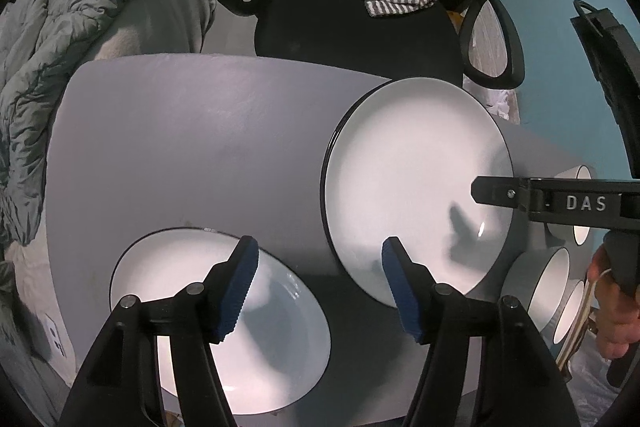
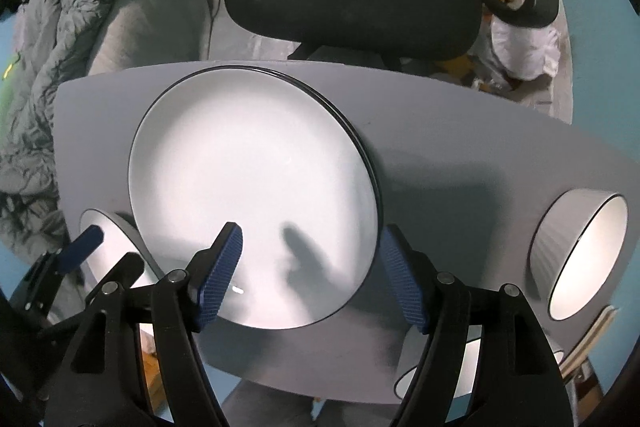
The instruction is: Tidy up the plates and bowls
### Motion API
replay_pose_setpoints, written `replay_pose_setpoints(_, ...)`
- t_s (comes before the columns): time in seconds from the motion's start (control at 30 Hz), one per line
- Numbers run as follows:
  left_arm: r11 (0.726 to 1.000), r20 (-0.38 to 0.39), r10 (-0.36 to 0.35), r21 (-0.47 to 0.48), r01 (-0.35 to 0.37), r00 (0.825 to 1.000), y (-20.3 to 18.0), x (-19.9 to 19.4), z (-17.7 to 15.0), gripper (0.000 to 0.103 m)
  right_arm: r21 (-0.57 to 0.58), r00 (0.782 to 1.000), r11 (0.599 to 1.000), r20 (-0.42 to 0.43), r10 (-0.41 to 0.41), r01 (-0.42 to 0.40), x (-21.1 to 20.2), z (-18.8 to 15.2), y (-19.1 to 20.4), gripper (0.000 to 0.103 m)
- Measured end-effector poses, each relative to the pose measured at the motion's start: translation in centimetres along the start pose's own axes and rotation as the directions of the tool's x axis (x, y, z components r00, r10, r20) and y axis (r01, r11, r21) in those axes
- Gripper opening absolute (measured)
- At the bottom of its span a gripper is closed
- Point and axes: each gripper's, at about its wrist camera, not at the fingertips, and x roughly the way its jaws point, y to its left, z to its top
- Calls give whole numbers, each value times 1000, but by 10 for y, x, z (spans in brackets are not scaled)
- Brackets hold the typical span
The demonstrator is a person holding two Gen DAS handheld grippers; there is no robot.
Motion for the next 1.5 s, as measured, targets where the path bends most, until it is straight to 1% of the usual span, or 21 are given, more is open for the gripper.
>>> replay_pose_setpoints(0.1, 1000, 10, 1, -8, -1, 1000, 5, -6, -5, 71, -33, 999, 999, 17, -39, 40, -3, -4, 8, 73)
replay_pose_setpoints(0.17, 1000, 19, 3, -15, -2, 1000, 10, -11, -9, 73, -67, 996, 994, 42, -79, 81, -7, -8, 15, 73)
replay_pose_setpoints(0.27, 1000, 25, -2, -21, 2, 1000, 15, -20, -15, 74, -120, 987, 982, 87, -137, 147, -15, -14, 23, 73)
replay_pose_setpoints(0.33, 1000, 33, -4, -20, 4, 999, 20, -29, -19, 78, -158, 977, 969, 125, -170, 189, -22, -18, 31, 73)
replay_pose_setpoints(0.47, 1000, 53, 4, -20, -3, 999, 27, -44, -27, 79, -220, 965, 948, 175, -195, 231, -31, -26, 43, 73)
replay_pose_setpoints(0.67, 998, 81, 10, -59, -5, 997, 46, -66, -37, 79, -298, 957, 922, 220, -187, 249, -43, -36, 64, 73)
replay_pose_setpoints(0.93, 993, 96, 31, -113, -20, 995, 68, -81, -52, 79, -394, 945, 874, 267, -188, 285, -52, -53, 95, 73)
replay_pose_setpoints(1.17, 987, 92, 39, -160, -23, 995, 89, -83, -70, 79, -467, 950, 841, 269, -158, 272, -53, -64, 123, 73)
replay_pose_setpoints(1.23, 984, 85, 44, -177, -29, 995, 96, -81, -76, 79, -487, 951, 829, 266, -161, 277, -50, -67, 132, 73)
replay_pose_setpoints(1.37, 974, 75, 43, -225, -25, 996, 111, -78, -89, 79, -521, 955, 810, 254, -155, 270, -45, -71, 146, 73)
replay_pose_setpoints(1.5, 963, 64, 50, -266, -32, 997, 127, -75, -101, 79, -567, 959, 781, 243, -145, 262, -39, -74, 163, 73)
